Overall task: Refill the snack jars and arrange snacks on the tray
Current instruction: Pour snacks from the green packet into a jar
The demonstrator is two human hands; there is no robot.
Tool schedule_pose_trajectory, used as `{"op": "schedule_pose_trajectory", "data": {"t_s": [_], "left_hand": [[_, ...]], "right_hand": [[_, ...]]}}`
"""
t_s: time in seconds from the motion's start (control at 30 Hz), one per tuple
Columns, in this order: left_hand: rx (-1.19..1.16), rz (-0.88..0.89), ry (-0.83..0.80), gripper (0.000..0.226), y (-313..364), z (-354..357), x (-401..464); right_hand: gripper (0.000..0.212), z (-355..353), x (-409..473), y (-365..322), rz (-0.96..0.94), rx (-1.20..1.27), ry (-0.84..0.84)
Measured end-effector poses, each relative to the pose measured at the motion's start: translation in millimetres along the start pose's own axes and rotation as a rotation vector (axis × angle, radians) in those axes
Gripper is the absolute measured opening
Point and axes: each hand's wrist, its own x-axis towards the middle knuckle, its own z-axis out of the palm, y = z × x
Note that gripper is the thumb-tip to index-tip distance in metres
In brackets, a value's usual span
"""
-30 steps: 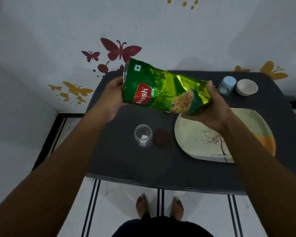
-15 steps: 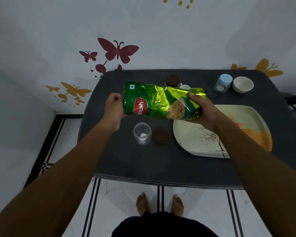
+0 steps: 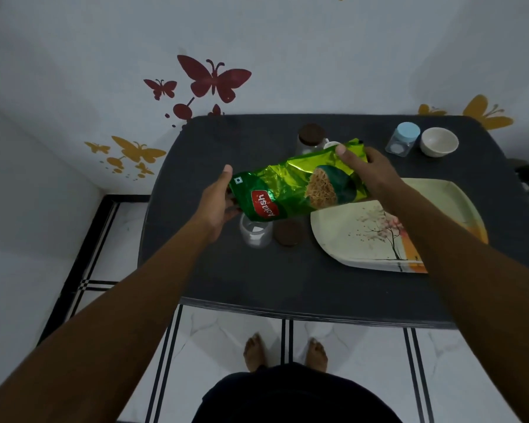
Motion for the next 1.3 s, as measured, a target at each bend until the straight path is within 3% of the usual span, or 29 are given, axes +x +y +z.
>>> {"op": "schedule_pose_trajectory", "data": {"t_s": [0.23, 0.47, 0.63, 1.3], "left_hand": [[-0.032, 0.003, 0.010, 0.036, 0, 1, 4], [-0.046, 0.002, 0.042, 0.029, -1, -1, 3], [-0.053, 0.043, 0.105, 0.025, -1, 2, 0], [-0.077, 0.027, 0.078, 0.030, -4, 5, -6]], "right_hand": [[0.083, 10, 2, -2, -0.057, -0.098, 0.016], [0.071, 12, 5, -4, -0.112, -0.151, 0.060], [0.070, 12, 3, -9, -0.158, -0.162, 0.102], [0.073, 17, -5, -15, -0.219, -0.225, 0.201]]}}
